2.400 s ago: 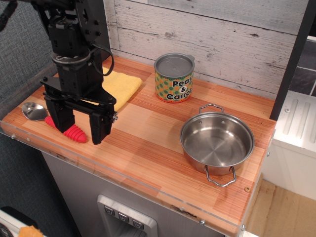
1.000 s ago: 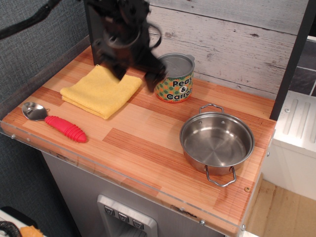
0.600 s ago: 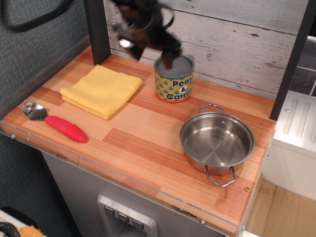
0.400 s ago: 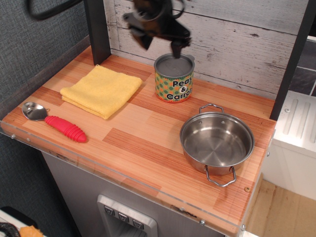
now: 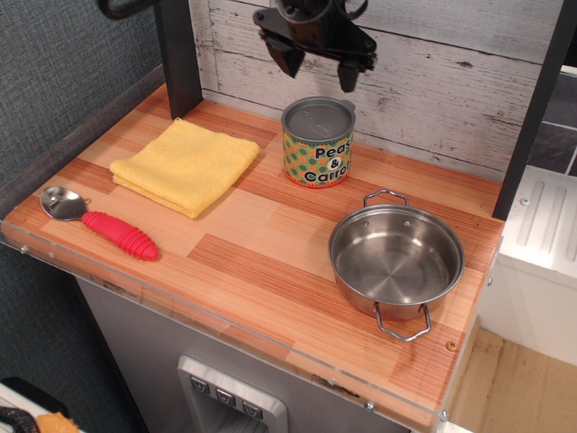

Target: Move the can to the left of the silver pot.

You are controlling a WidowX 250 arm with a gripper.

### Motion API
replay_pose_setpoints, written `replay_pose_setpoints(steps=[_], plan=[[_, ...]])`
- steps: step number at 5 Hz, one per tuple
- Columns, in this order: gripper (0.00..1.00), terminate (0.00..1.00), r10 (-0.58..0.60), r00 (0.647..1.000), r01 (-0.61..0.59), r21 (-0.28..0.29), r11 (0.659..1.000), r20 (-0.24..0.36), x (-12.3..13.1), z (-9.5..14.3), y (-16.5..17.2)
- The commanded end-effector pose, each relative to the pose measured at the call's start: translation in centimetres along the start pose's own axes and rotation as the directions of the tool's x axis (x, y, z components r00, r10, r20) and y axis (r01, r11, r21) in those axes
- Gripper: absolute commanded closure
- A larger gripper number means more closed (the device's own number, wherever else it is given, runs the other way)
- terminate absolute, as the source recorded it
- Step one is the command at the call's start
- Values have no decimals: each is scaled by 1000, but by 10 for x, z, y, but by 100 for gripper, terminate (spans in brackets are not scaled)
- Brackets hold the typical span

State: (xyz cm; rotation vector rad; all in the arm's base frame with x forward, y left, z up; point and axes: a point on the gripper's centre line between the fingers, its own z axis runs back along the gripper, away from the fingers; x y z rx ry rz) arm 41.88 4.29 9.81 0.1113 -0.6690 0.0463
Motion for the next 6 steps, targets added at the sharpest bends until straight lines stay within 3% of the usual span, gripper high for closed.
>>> replay_pose_setpoints(steps=[1,4,6], plan=[[0,0,4,997,-2,-20,1000,71,12,6,-3],[0,0,6,997,-6,1,1000,71,7,-10,3],[0,0,12,998,-11,-26,1000,60,-8,-1,-3]])
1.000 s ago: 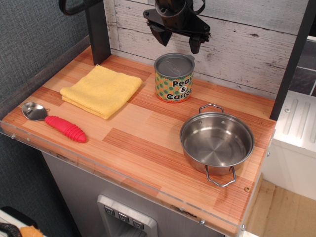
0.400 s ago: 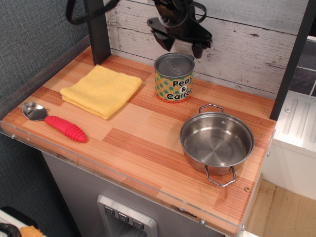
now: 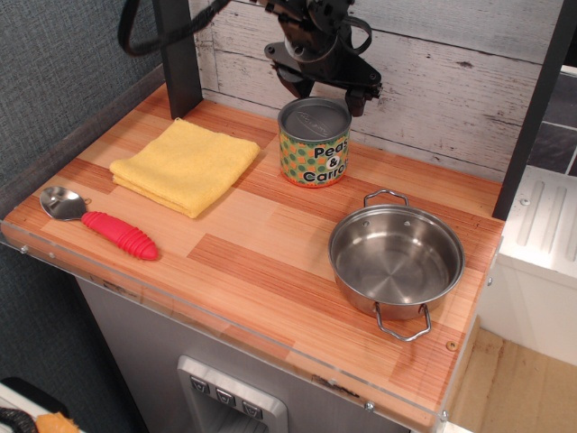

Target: Move the can to the left of the silver pot.

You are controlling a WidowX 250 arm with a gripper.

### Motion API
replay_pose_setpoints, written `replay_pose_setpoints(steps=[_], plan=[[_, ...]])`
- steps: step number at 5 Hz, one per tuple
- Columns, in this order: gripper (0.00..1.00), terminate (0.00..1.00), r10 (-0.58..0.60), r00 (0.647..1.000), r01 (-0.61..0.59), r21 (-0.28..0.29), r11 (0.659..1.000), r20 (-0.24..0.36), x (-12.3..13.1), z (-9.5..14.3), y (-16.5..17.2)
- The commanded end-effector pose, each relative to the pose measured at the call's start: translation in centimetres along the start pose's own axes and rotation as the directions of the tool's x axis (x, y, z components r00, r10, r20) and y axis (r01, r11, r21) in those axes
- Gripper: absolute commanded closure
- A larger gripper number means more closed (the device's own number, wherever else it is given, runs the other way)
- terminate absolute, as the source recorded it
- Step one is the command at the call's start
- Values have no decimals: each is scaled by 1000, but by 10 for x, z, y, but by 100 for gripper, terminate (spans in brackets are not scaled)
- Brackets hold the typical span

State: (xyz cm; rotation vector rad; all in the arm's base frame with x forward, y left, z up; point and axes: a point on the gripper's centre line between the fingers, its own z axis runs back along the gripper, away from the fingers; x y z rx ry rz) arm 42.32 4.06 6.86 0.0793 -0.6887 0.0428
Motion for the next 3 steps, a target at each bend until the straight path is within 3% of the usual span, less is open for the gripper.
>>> replay_pose_setpoints(steps=[1,3], plan=[[0,0,9,1000,-9,1,1000,19,-3,29,2],[0,0,0,1000,0,-14,1000,-30,-30,37,-5]])
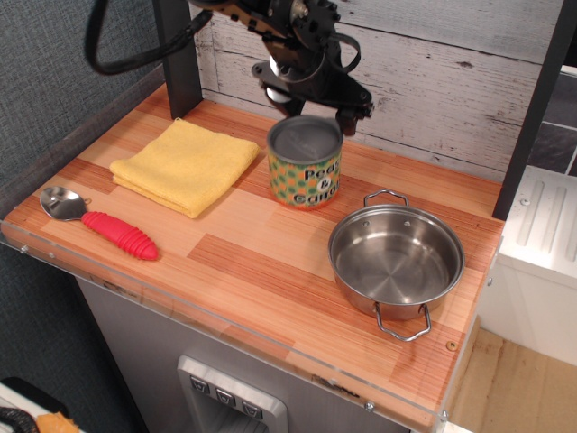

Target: Move the can to the left of the silver pot.

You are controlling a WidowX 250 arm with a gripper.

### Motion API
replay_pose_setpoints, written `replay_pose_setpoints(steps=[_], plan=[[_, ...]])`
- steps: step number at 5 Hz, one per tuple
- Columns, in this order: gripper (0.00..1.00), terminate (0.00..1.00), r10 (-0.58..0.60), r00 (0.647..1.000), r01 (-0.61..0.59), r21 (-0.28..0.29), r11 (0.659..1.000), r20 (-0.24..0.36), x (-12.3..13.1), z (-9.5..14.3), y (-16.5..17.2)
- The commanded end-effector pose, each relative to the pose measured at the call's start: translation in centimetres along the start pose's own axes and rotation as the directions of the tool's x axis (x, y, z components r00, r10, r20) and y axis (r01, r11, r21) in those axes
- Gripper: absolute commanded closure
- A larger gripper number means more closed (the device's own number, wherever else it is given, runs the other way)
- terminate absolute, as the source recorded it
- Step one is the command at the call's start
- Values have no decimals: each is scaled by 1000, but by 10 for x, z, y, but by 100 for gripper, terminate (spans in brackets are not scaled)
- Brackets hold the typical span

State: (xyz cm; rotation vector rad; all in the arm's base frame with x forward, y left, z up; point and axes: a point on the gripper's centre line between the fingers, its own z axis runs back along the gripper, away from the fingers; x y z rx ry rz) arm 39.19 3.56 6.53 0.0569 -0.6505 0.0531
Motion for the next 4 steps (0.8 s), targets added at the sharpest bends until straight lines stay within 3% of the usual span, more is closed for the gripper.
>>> replay_pose_setpoints(steps=[1,2,3,4], plan=[[0,0,-28,999,29,48,998,-26,-21,25,-6],[0,0,-38,998,41,50,998,-55,-33,29,-9],[0,0,-56,991,70,120,990,-121,-50,36,-7],[0,0,-70,990,86,127,988,-125,-65,46,-6]])
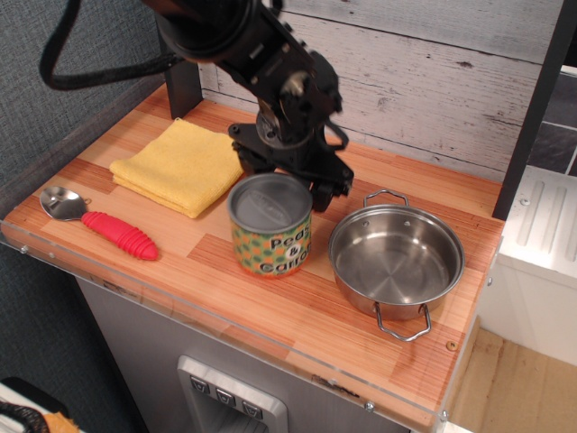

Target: Move the can to the left of the silver pot.

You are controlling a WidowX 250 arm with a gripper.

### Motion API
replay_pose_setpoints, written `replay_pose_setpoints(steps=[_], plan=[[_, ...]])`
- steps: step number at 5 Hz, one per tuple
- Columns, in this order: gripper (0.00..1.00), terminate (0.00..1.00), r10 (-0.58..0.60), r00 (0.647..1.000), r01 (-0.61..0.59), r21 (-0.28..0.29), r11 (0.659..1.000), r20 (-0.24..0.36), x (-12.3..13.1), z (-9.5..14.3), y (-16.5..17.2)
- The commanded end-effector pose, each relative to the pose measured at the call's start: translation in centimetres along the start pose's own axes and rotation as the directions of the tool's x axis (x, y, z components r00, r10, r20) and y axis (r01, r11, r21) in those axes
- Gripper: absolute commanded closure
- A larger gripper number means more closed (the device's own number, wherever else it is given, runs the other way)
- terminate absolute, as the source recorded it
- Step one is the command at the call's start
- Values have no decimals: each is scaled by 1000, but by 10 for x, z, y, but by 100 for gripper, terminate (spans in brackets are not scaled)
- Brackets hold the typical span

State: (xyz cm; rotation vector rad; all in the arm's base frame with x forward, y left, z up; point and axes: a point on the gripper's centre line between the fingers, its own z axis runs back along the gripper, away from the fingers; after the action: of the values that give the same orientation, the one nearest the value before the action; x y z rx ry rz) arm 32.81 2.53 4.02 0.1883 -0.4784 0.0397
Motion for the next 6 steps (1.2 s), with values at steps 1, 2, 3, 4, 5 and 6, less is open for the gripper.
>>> replay_pose_setpoints(steps=[1,2,3,4,5,6], plan=[[0,0,1,997,-1,5,1000,71,-15,38,8],[0,0,28,995,-26,-16,1000,95,-21,46,13],[0,0,67,991,-65,-20,998,115,-17,60,21],[0,0,95,989,-92,-26,995,112,-7,65,28],[0,0,129,987,-129,-13,992,99,7,65,35],[0,0,236,971,-238,-37,971,-34,16,64,45]])
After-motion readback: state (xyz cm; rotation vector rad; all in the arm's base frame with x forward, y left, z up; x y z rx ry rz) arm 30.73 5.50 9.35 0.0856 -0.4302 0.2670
